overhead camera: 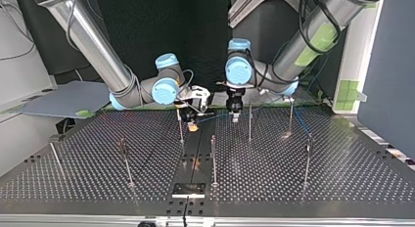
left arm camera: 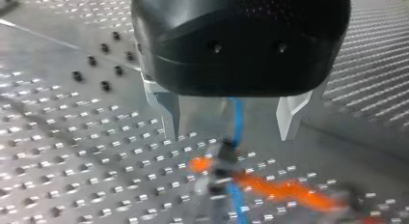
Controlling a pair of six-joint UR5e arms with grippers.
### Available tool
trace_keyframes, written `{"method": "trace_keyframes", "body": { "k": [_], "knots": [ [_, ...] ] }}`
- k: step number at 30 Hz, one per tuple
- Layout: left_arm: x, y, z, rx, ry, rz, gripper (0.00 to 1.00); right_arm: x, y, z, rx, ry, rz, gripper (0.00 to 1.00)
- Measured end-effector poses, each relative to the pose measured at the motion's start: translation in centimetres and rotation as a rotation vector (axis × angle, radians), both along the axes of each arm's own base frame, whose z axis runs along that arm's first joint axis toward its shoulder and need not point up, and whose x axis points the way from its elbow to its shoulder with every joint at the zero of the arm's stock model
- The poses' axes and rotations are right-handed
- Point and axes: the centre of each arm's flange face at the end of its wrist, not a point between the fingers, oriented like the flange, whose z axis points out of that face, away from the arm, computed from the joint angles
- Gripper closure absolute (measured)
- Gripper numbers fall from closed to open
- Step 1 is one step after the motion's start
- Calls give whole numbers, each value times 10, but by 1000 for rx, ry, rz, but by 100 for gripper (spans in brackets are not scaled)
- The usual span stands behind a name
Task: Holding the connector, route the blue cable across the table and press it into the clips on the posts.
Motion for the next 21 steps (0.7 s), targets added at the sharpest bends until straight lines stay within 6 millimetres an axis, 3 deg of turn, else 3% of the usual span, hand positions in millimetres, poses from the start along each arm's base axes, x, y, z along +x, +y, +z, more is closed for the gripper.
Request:
{"method": "trace_keyframes", "body": {
  "k": [8,21],
  "knots": [
    [13,-2,11,-41,-45,10,0,0,-1,0,-1,-2,-1,100],
    [26,-7,-23,-37,1,30,0,0,-1,0,2,-8,-3,100]
  ]
}}
